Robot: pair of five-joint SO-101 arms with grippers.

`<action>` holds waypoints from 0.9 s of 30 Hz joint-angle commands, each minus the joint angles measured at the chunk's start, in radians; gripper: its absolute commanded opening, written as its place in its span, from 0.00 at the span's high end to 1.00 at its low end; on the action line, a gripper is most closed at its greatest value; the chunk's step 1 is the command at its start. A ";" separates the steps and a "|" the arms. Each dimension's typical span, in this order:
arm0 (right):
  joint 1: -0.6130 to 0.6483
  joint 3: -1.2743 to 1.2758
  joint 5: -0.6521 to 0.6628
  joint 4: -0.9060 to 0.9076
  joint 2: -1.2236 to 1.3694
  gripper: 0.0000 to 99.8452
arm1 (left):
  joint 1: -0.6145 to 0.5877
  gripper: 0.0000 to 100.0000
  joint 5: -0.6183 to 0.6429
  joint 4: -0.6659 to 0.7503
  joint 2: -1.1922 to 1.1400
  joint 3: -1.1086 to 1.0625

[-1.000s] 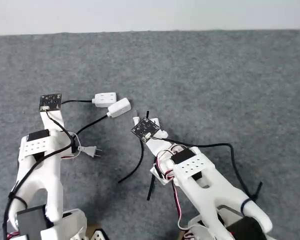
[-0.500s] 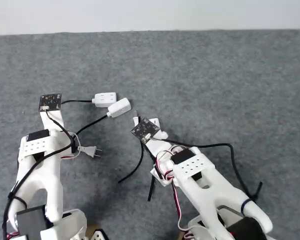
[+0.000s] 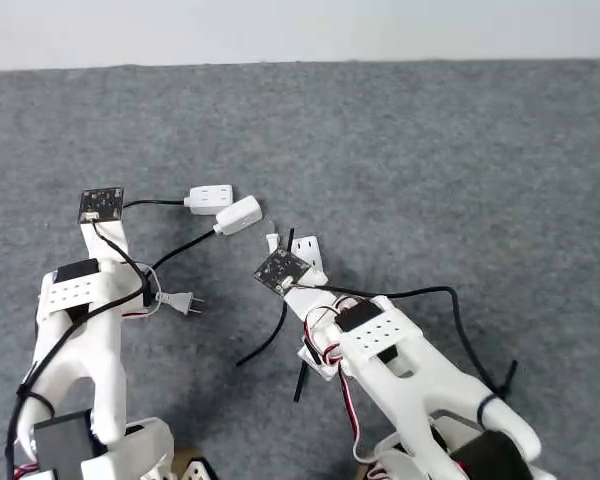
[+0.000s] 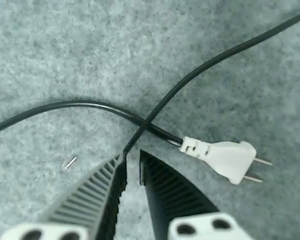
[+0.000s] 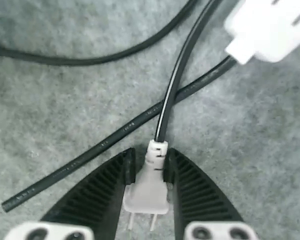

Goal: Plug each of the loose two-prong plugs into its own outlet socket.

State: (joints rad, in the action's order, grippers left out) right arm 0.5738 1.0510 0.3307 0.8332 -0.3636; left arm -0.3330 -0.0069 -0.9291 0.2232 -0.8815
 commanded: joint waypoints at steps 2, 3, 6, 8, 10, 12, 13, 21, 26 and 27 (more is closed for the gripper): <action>0.004 -0.117 0.020 0.041 0.070 0.97 | -0.005 0.96 -0.008 0.020 0.002 0.028; 0.004 -0.138 0.020 0.056 0.097 1.00 | -0.005 0.96 -0.008 0.018 0.002 0.028; 0.002 -0.195 0.017 0.091 0.170 0.99 | -0.005 0.96 -0.008 0.017 0.002 0.028; -0.004 -0.209 -0.008 0.097 0.183 0.99 | -0.005 0.96 -0.008 0.017 0.002 0.028; -0.030 -0.207 -0.021 0.099 0.166 0.99 | -0.005 0.96 -0.008 0.017 0.000 0.028; -0.056 -0.183 -0.023 0.101 0.122 0.99 | -0.003 0.96 -0.008 0.017 0.002 0.028; -0.065 -0.166 -0.025 0.102 0.082 0.99 | -0.002 0.96 -0.008 0.017 0.003 0.028; -0.205 -0.101 -0.044 0.372 -0.615 0.99 | 0.110 0.96 -0.003 -0.072 0.009 0.035; -0.246 -0.092 0.055 0.492 -1.020 0.99 | 0.273 0.97 -0.037 -0.238 0.009 0.113; -0.246 -0.092 0.066 0.498 -1.070 0.99 | 0.322 0.97 -0.084 -0.265 0.009 0.137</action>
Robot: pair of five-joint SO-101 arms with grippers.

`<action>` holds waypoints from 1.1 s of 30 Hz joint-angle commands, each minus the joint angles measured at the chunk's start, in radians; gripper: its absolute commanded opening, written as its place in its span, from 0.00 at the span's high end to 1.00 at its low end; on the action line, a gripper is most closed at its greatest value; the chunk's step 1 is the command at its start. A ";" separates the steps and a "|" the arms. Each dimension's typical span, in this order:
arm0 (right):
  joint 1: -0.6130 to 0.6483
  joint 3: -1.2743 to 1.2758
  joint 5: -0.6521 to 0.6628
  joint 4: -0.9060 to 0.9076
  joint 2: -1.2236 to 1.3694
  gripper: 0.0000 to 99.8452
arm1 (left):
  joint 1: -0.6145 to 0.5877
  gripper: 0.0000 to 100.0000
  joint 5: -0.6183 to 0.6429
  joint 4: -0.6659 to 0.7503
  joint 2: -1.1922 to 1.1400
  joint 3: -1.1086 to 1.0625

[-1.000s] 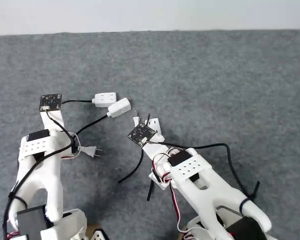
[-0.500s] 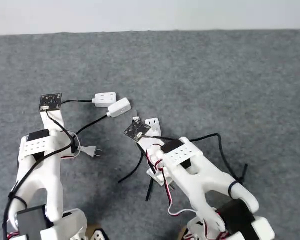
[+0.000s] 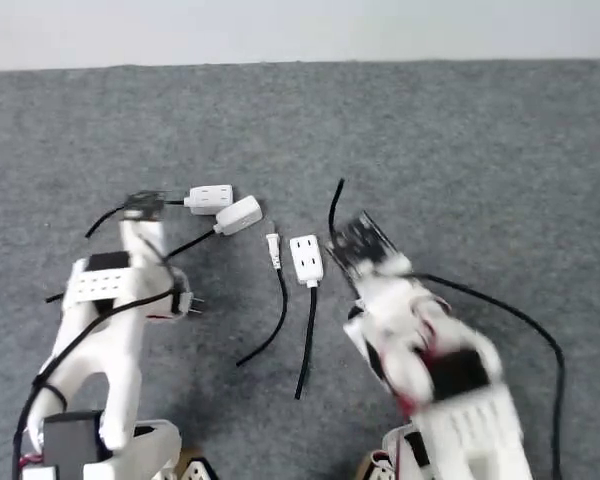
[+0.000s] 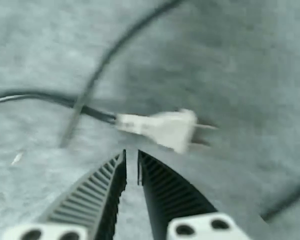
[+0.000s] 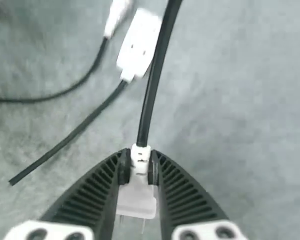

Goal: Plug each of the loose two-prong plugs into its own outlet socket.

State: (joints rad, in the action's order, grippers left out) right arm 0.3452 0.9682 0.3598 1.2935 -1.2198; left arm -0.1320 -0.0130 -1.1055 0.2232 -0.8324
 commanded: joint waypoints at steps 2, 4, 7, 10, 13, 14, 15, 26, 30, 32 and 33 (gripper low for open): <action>-0.018 -0.009 0.048 0.041 -0.266 0.99 | 0.230 0.99 -0.163 -0.132 0.002 0.140; -0.010 -0.006 0.043 0.041 -0.263 0.99 | 0.331 0.99 -0.173 -0.161 0.000 0.188; 0.028 0.023 0.032 0.021 -0.257 0.99 | 0.423 0.99 -0.167 -0.164 -0.031 0.248; 0.079 0.038 -0.009 -0.001 -0.272 0.99 | 0.460 0.99 -0.129 -0.164 -0.166 0.321; 0.130 0.063 -0.008 -0.035 -0.282 0.99 | 0.502 0.99 -0.180 -0.126 -0.302 0.338; 0.134 0.083 -0.009 -0.061 -0.278 0.99 | 0.514 0.99 -0.212 -0.103 -0.331 0.334; 0.136 0.110 -0.012 -0.094 -0.275 0.99 | 0.525 0.99 -0.238 -0.080 -0.347 0.318; 0.093 0.290 -0.049 -0.306 -0.214 0.99 | 0.589 0.99 -0.364 0.069 -0.083 0.047; 0.096 0.295 -0.055 -0.314 -0.191 0.99 | 0.612 0.99 -0.400 0.069 -0.038 0.002; 0.097 0.293 -0.057 -0.326 -0.180 0.99 | 0.646 0.99 -0.428 0.075 -0.031 -0.013; 0.097 0.295 -0.057 -0.335 -0.174 0.99 | 0.660 0.99 -0.437 0.080 -0.031 -0.019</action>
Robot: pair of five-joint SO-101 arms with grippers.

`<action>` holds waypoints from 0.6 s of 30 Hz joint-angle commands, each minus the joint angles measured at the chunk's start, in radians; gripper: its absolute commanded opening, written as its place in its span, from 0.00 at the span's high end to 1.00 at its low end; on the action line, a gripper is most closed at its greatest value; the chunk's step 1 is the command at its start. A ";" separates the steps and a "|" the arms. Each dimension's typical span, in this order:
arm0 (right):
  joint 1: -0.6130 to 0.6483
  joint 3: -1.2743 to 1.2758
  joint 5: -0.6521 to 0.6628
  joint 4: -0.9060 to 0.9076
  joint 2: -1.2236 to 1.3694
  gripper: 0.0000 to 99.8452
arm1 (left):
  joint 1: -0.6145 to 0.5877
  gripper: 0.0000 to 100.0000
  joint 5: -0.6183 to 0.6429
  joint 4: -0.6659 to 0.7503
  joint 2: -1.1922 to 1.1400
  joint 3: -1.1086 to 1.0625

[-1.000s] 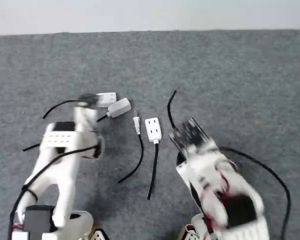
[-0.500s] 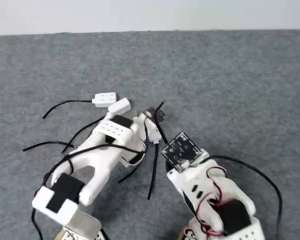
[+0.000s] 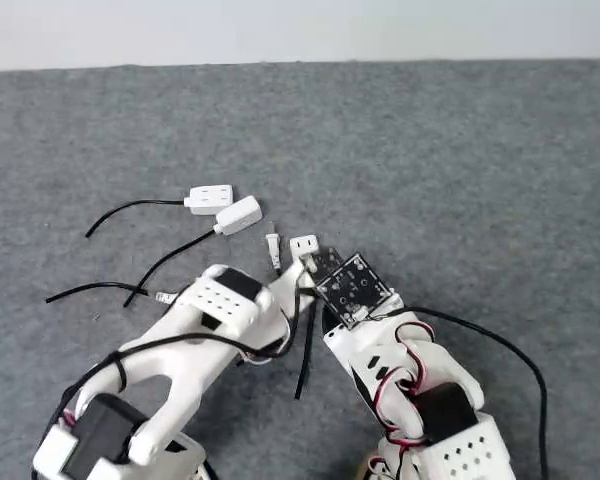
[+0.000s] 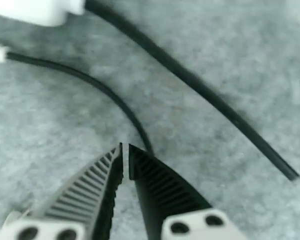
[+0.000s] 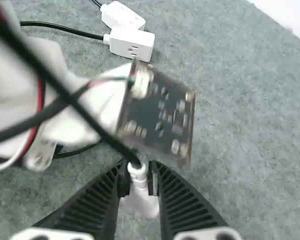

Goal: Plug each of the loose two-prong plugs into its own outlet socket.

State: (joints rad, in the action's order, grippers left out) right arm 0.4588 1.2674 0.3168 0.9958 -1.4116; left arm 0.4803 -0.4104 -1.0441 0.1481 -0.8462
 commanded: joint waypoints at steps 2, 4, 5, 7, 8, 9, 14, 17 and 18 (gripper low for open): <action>-0.015 -0.003 -0.014 -0.044 0.030 0.99 | 0.058 0.99 -0.046 0.021 0.044 -0.007; -0.002 -0.003 -0.015 -0.044 0.044 0.99 | 0.060 0.99 -0.048 0.021 0.044 -0.007; 0.007 -0.003 -0.015 -0.045 0.050 0.99 | 0.061 0.99 -0.048 0.021 0.044 -0.007; 0.016 -0.003 -0.015 -0.048 0.056 0.99 | 0.061 0.99 -0.048 0.021 0.044 -0.007; 0.016 -0.003 -0.015 -0.058 0.059 0.99 | 0.061 0.99 -0.046 0.021 0.044 -0.007; 0.015 -0.002 -0.015 -0.061 0.059 0.99 | 0.060 0.99 -0.044 0.023 0.044 -0.005; 0.016 -0.002 -0.008 -0.065 0.059 0.99 | -0.003 0.99 0.087 0.083 0.044 -0.005; 0.016 -0.009 -0.008 -0.065 0.059 0.99 | -0.124 0.99 0.212 0.130 0.046 0.013; 0.018 -0.011 -0.009 -0.062 0.061 0.99 | -0.176 0.99 0.250 0.140 0.046 0.028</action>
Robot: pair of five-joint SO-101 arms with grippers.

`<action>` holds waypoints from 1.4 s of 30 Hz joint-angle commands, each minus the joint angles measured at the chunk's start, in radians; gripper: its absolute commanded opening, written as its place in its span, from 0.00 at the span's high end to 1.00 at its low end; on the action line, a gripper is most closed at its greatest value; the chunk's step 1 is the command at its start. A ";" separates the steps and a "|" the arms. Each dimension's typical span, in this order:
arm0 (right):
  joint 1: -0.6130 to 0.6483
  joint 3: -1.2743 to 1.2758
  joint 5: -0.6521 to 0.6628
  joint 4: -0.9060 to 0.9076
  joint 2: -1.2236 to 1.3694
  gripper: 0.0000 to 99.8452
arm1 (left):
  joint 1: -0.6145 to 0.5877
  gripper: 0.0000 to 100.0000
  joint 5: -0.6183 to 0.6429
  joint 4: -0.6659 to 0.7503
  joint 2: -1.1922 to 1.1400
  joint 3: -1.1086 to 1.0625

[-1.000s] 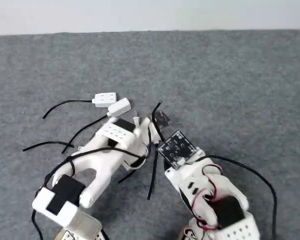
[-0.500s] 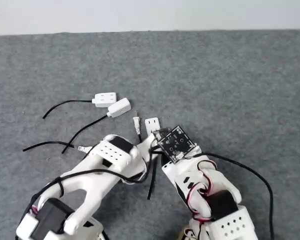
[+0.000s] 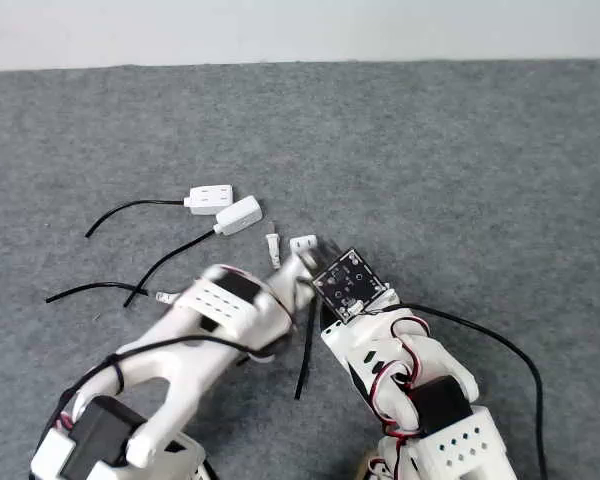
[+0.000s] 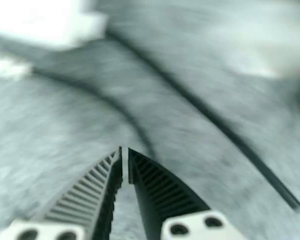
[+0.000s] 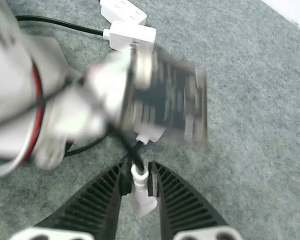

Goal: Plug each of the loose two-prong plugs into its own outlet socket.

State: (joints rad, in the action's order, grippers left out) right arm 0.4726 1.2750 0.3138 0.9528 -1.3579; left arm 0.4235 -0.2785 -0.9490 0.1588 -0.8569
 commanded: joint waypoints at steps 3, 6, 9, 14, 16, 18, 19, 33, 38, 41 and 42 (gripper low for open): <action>0.004 -0.055 -0.012 0.035 0.031 0.99 | -0.256 0.99 0.209 0.048 0.029 0.096; -0.005 -0.129 -0.057 0.110 0.147 0.99 | -0.328 0.99 0.249 0.048 0.026 0.120; -0.061 -0.169 -0.057 0.093 0.329 0.99 | -0.333 0.98 0.250 0.048 0.025 0.116; -0.183 -0.295 -0.025 0.025 0.668 0.99 | -0.338 0.98 0.252 0.049 0.025 0.107; -0.228 -0.353 -0.015 0.008 0.806 0.95 | -0.339 0.98 0.250 0.048 0.025 0.105; -0.269 -0.408 -0.025 -0.010 0.929 0.87 | -0.339 0.98 0.250 0.048 0.025 0.105; -0.286 -0.437 -0.025 -0.018 0.984 0.84 | -0.339 0.98 0.250 0.048 0.025 0.105; -0.280 -0.497 -0.018 -0.007 0.974 0.99 | -0.341 0.98 0.247 0.048 0.025 0.105; -0.269 -0.463 -0.015 -0.068 0.989 0.99 | -0.341 0.98 0.247 0.044 0.025 0.105; -0.311 -0.460 0.005 -0.071 0.992 0.99 | -0.341 0.98 0.247 0.044 0.025 0.105; -0.323 -0.460 0.008 -0.071 0.995 0.99 | -0.341 0.98 0.247 0.044 0.025 0.105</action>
State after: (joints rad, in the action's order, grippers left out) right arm 0.1826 0.8209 0.3030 0.8991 -0.3437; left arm 0.0921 -0.0391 -0.9229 0.1588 -0.7833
